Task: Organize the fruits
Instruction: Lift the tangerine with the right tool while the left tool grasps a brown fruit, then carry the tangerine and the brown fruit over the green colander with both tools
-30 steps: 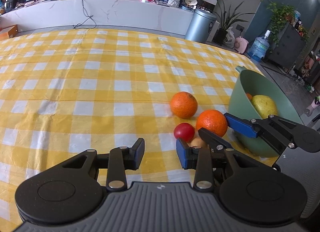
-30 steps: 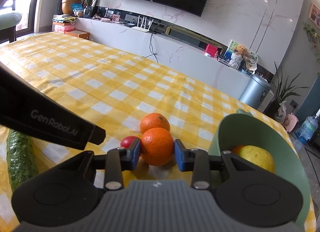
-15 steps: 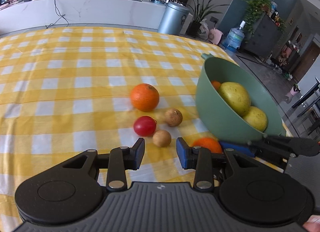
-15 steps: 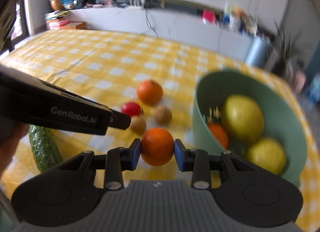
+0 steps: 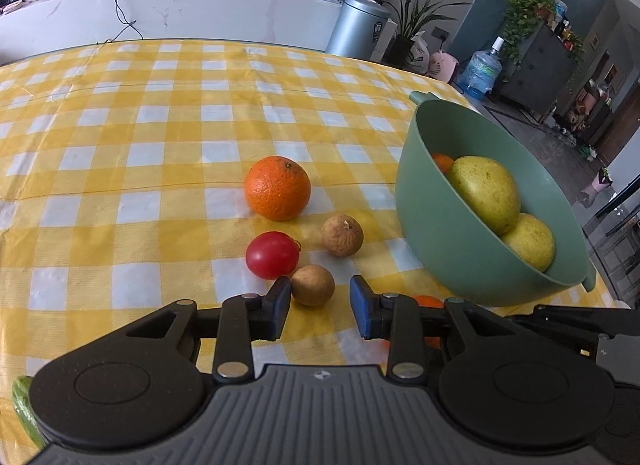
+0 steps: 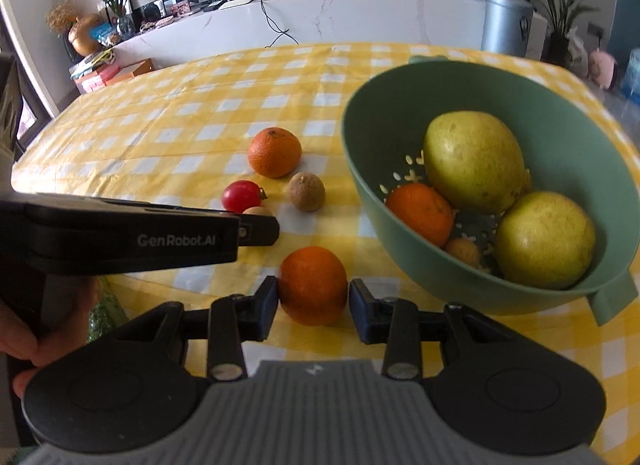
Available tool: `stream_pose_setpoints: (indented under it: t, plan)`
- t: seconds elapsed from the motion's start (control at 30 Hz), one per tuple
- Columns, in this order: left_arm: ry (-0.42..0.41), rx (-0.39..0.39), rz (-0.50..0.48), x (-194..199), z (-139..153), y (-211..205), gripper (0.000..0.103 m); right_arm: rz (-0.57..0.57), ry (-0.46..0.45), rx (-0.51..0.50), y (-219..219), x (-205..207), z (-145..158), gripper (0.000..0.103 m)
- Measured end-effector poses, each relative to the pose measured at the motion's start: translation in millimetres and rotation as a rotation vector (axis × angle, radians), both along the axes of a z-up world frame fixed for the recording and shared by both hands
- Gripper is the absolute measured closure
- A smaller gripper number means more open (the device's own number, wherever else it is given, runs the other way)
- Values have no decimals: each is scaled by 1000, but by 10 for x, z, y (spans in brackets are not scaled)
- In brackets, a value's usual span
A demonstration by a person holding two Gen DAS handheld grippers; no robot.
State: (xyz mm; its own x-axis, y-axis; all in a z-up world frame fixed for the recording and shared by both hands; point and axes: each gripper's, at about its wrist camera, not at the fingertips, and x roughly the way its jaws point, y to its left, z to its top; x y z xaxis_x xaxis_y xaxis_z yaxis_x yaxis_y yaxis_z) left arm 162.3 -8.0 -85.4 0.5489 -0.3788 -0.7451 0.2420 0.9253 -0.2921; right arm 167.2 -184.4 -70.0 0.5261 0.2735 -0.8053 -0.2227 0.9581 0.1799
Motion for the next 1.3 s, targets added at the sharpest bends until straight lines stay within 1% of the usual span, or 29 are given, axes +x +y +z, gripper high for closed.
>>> stream_pose_setpoints:
  t: [0.17,0.23,0.27,0.33,0.47,0.63,0.77,1.0,1.3]
  plan:
    - [0,23,10,2,-34,-38,65,7,12,5,12,24,-28,67]
    - [-7,33,11,-9,-29,-43,68,9,12,2,13,30,-33,67]
    - [-10,35,12,-12,-29,-42,71,10,14,2,9,31,-39,67]
    - [-10,26,10,-18,-27,-33,75,14,14,0,12,30,-45,67]
    - [-21,31,19,-45,-12,-19,76,19,7,-11,22,10,-41,68]
    - [-37,7,35,-94,67,22,76,8,-4,-11,13,-17,-14,68]
    - [-50,-4,63,-174,171,65,76,21,-37,-17,31,-94,67,68]
    - [-73,-10,94,-335,364,107,76,37,-81,4,-9,-265,251,68]
    - [-126,-3,61,-458,670,-71,76,-2,-168,14,-265,-521,616,69]
